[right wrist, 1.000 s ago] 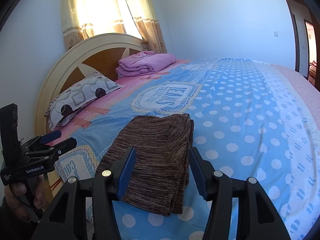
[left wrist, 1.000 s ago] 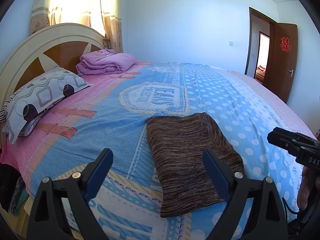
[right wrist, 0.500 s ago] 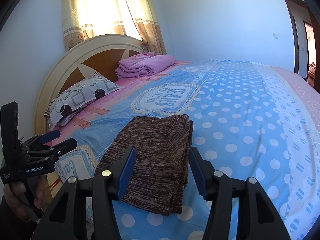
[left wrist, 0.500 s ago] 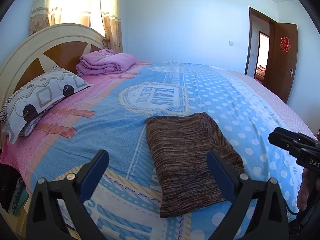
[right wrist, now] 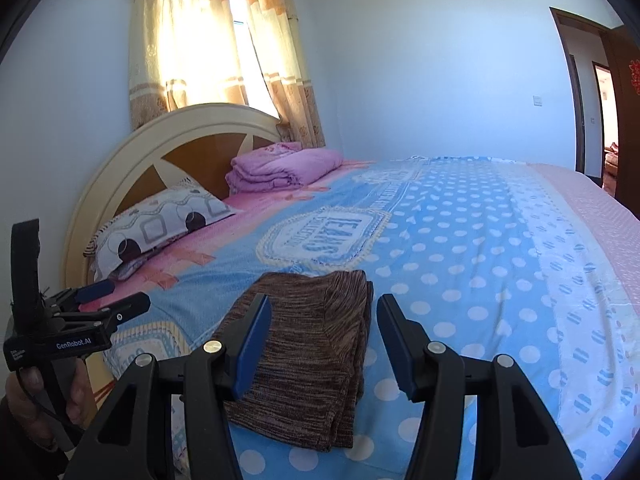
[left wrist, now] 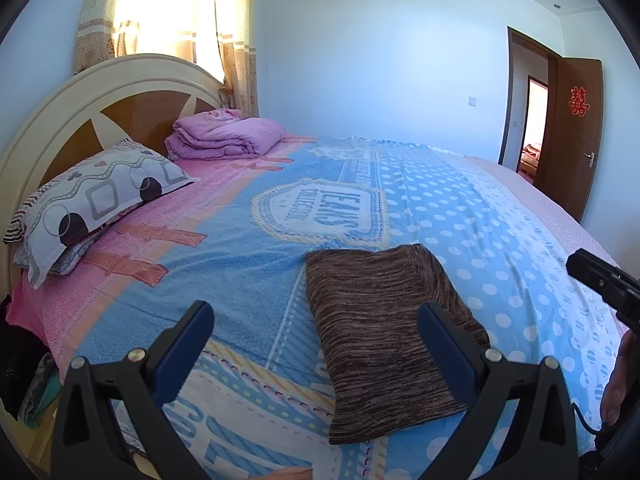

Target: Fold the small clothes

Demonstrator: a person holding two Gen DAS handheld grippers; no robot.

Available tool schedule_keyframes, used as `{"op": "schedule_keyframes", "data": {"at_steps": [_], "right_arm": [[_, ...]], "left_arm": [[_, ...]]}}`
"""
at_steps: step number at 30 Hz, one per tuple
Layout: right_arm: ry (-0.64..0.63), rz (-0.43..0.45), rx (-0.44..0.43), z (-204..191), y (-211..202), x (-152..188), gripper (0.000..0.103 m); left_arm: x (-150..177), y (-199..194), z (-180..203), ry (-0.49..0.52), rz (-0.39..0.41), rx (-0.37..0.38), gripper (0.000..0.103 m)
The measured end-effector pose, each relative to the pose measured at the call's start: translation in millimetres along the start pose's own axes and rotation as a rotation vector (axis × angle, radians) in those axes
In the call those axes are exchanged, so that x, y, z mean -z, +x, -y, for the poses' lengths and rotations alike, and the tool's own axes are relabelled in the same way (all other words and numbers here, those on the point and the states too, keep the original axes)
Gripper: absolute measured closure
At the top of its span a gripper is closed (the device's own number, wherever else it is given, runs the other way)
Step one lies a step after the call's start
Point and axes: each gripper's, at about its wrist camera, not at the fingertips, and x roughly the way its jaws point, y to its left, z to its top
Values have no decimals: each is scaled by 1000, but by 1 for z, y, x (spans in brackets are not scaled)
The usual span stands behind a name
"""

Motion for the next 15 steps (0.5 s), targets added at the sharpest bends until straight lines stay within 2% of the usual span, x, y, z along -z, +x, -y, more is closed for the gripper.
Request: {"op": "schedule_keyframes", "data": {"at_steps": [7,11,15], "right_arm": [[3,14,1,-1,-2,0,46],[-2,4,-2,-2,1,2,42],[-10,-9,-2,-4,3,5,41]], "left_arm": [[-1,1,-6,3,15,-45,0],[2,2,-5,13,20,-62,0],[3,3,-3,30,23,-57,0]]}}
